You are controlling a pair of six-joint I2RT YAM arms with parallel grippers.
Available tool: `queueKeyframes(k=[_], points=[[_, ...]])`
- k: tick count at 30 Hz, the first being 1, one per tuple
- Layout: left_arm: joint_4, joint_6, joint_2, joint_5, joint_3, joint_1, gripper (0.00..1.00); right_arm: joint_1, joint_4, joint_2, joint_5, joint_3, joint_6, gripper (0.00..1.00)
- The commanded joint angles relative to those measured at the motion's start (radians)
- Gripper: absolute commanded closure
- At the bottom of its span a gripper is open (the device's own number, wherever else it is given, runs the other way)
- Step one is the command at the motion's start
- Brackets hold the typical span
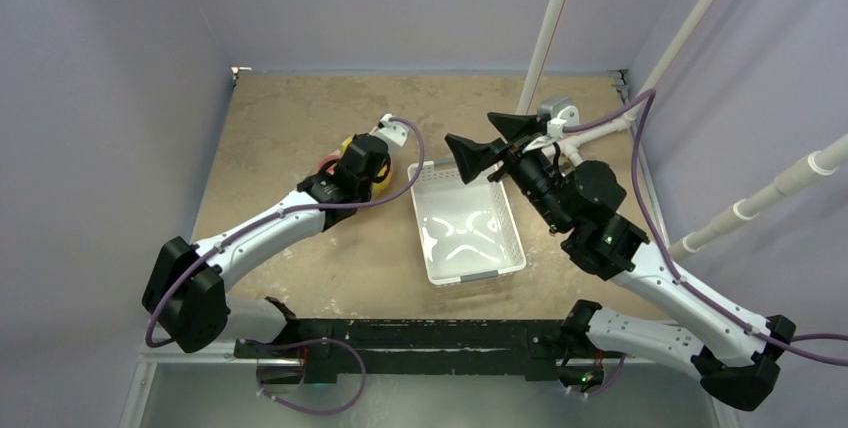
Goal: Place the food in the zip-top bag and seal the zipper
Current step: Place the zipper food storage bag at the center of the board, then reset both arms
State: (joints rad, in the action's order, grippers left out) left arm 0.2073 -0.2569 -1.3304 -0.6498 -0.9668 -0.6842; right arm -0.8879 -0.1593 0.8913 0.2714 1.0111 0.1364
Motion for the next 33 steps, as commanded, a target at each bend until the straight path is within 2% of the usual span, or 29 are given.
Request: queueKeyframes(k=[1, 7, 14, 17, 20, 21, 23, 24, 28, 33], points=[[-0.031, 0.121, 0.011, 0.076, 0.005, -0.011, 1.0, 0.005, 0.043, 0.009, -0.007, -0.008, 0.045, 0.05], [0.033, 0.223, 0.016, 0.198, 0.019, -0.046, 1.0, 0.004, 0.075, 0.024, -0.018, -0.036, 0.106, 0.01], [0.074, 0.379, 0.075, 0.355, 0.066, -0.062, 0.79, 0.005, 0.034, 0.005, -0.034, -0.117, 0.176, 0.01], [0.06, 0.439, 0.113, 0.429, 0.097, -0.065, 0.62, 0.005, 0.021, 0.0, -0.01, -0.142, 0.211, 0.01], [0.036, 0.492, 0.147, 0.492, 0.132, -0.067, 0.5, 0.004, 0.021, 0.004, 0.008, -0.162, 0.268, 0.01], [0.028, 0.511, 0.157, 0.515, 0.144, -0.066, 0.42, 0.004, 0.02, 0.004, 0.015, -0.168, 0.292, 0.01], [0.023, 0.554, 0.17, 0.557, 0.161, -0.066, 0.15, 0.005, 0.011, -0.002, 0.033, -0.184, 0.344, 0.01], [0.023, 0.568, 0.176, 0.575, 0.164, -0.067, 0.1, 0.005, 0.007, -0.006, 0.042, -0.194, 0.363, 0.01], [0.026, 0.618, 0.211, 0.605, 0.166, -0.068, 0.03, 0.005, 0.016, -0.016, 0.051, -0.214, 0.401, 0.01], [0.069, 0.631, 0.254, 0.605, 0.121, -0.068, 0.01, 0.004, 0.051, -0.019, 0.077, -0.221, 0.438, 0.01]])
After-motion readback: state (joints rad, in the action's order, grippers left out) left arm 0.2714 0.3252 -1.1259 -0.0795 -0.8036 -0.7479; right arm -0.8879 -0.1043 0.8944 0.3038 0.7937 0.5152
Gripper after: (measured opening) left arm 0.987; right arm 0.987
